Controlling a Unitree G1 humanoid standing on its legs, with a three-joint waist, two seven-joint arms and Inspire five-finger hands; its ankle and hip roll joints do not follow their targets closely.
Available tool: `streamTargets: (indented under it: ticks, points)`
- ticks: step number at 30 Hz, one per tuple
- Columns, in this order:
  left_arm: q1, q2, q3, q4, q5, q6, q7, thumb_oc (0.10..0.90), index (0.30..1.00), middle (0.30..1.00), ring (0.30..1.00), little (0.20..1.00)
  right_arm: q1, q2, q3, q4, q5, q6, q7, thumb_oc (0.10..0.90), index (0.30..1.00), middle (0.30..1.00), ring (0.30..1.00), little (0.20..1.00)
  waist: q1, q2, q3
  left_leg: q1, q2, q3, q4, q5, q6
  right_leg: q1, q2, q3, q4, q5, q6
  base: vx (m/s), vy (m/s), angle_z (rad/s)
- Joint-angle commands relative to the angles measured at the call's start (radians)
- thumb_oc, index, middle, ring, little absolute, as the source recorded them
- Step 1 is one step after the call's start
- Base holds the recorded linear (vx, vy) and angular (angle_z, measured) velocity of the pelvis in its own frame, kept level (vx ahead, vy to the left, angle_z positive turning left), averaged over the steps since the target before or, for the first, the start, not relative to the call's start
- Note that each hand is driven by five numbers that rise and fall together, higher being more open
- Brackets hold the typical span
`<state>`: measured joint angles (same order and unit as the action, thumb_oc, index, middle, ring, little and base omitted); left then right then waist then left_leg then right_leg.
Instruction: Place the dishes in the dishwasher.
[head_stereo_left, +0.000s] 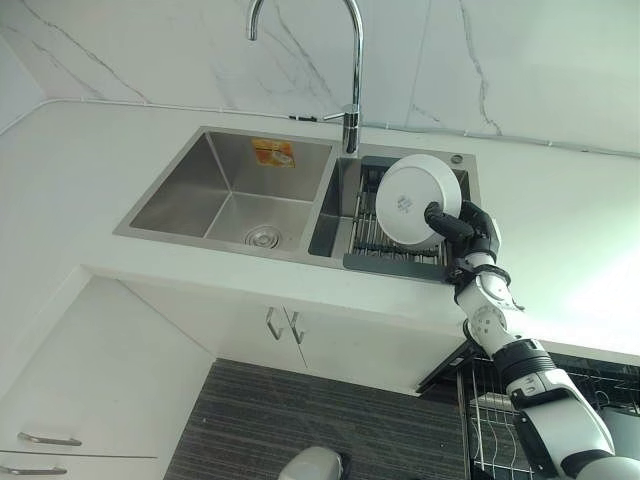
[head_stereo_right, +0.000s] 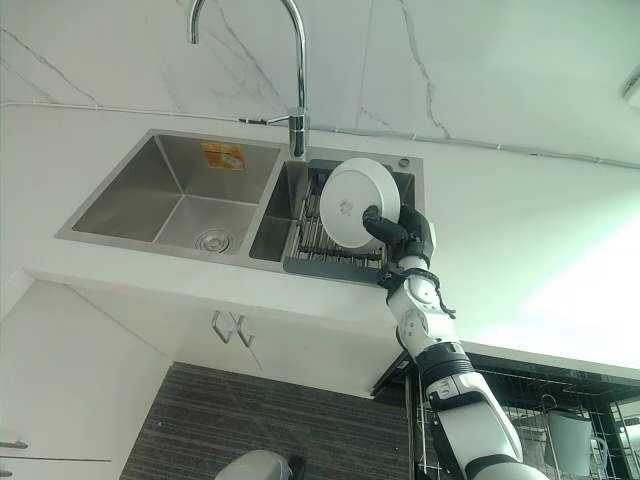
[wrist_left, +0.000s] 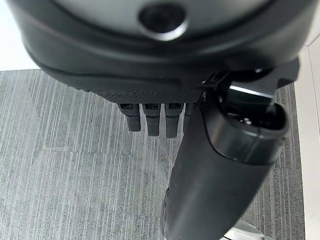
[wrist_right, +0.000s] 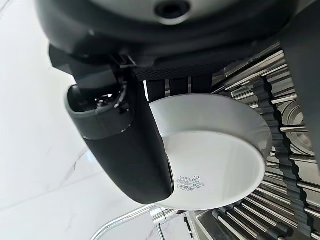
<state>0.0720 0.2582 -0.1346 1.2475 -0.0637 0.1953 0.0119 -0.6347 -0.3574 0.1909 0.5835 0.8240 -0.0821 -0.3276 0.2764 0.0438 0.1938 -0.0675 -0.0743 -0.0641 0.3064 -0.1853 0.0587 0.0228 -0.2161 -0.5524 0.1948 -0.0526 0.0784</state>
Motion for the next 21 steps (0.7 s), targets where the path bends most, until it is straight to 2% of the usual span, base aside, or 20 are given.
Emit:
streamTargets:
  ticks: [1,4,7,8,9,12,15,20,21]
  points:
    - [0.036,0.068,-0.050,0.046,0.023,0.008,0.014,0.800,0.900,0.900,0.900,0.900,-0.066,-0.003,-0.033,-0.102,0.176,-0.152,0.119,0.400,0.300,0.300,0.300,0.300,0.012,-0.025,-0.058,-0.039,0.043,0.069,-0.006,-0.039,-0.064,0.010,-0.040,0.106,0.105,-0.147,0.062,0.00,0.000,0.00]
    - [0.032,0.067,-0.046,0.050,0.025,0.003,0.014,0.800,0.900,0.900,0.900,0.900,-0.057,0.024,-0.039,-0.187,0.253,-0.206,0.174,0.400,0.300,0.300,0.300,0.300,0.003,-0.028,-0.060,-0.037,0.050,0.078,-0.006,-0.039,-0.064,0.007,-0.039,0.110,0.105,-0.146,0.063,-0.04,-0.032,-0.01]
    - [0.030,0.059,-0.035,0.048,0.023,-0.003,0.019,0.800,0.900,0.900,0.900,0.900,-0.033,0.049,-0.043,-0.400,0.308,-0.272,0.228,0.400,0.300,0.300,0.300,0.300,-0.025,-0.038,-0.064,-0.032,0.064,0.105,-0.006,-0.043,-0.063,-0.006,-0.032,0.130,0.105,-0.147,0.064,-0.10,-0.060,-0.06]
    - [0.030,0.058,-0.034,0.049,0.023,-0.004,0.019,0.800,0.900,0.900,0.900,0.900,-0.031,0.050,-0.043,-0.409,0.310,-0.274,0.231,0.400,0.300,0.300,0.300,0.300,-0.026,-0.039,-0.065,-0.031,0.065,0.107,-0.006,-0.044,-0.063,-0.007,-0.031,0.132,0.105,-0.147,0.064,-0.12,-0.058,-0.20]
    - [0.029,0.051,-0.028,0.053,0.016,-0.007,0.024,0.800,0.900,0.900,0.900,0.900,-0.016,0.053,-0.043,-0.486,0.320,-0.285,0.242,0.400,0.300,0.300,0.300,0.300,-0.044,-0.044,-0.067,-0.027,0.072,0.123,-0.006,-0.046,-0.062,-0.013,-0.027,0.144,0.105,-0.147,0.064,-0.10,-0.041,-0.29]
    - [0.021,0.031,-0.021,0.065,0.005,-0.012,0.028,0.800,0.900,0.900,0.900,0.900,0.051,0.038,-0.050,-0.631,0.323,-0.281,0.259,0.400,0.300,0.300,0.300,0.300,-0.087,-0.055,-0.073,-0.014,0.084,0.159,-0.006,-0.052,-0.060,-0.032,-0.015,0.186,0.105,-0.142,0.063,-0.13,-0.060,-0.36]
    - [0.017,0.013,-0.026,0.073,0.015,-0.013,0.037,0.800,0.900,0.900,0.900,0.900,0.111,0.024,-0.068,-0.701,0.335,-0.282,0.271,0.400,0.300,0.300,0.300,0.300,-0.122,-0.061,-0.076,0.000,0.093,0.187,-0.006,-0.058,-0.059,-0.044,-0.002,0.223,0.105,-0.138,0.061,-0.11,-0.080,-0.62]
    - [-0.011,-0.004,-0.036,0.069,-0.025,-0.008,0.048,0.800,0.900,0.900,0.900,0.900,0.264,-0.025,-0.161,-0.860,0.372,-0.268,0.293,0.400,0.300,0.300,0.300,0.300,-0.239,-0.070,-0.091,0.026,0.121,0.276,-0.006,-0.085,-0.059,-0.085,0.035,0.323,0.105,-0.138,0.060,-0.09,-0.093,-0.95]
    - [-0.013,-0.004,-0.037,0.068,-0.023,-0.007,0.045,0.800,0.900,0.900,0.900,0.900,0.269,-0.027,-0.165,-0.864,0.370,-0.271,0.292,0.400,0.300,0.300,0.300,0.300,-0.243,-0.071,-0.094,0.021,0.121,0.280,-0.006,-0.081,-0.059,-0.091,0.036,0.327,0.105,-0.134,0.059,-0.05,-0.058,-0.71]
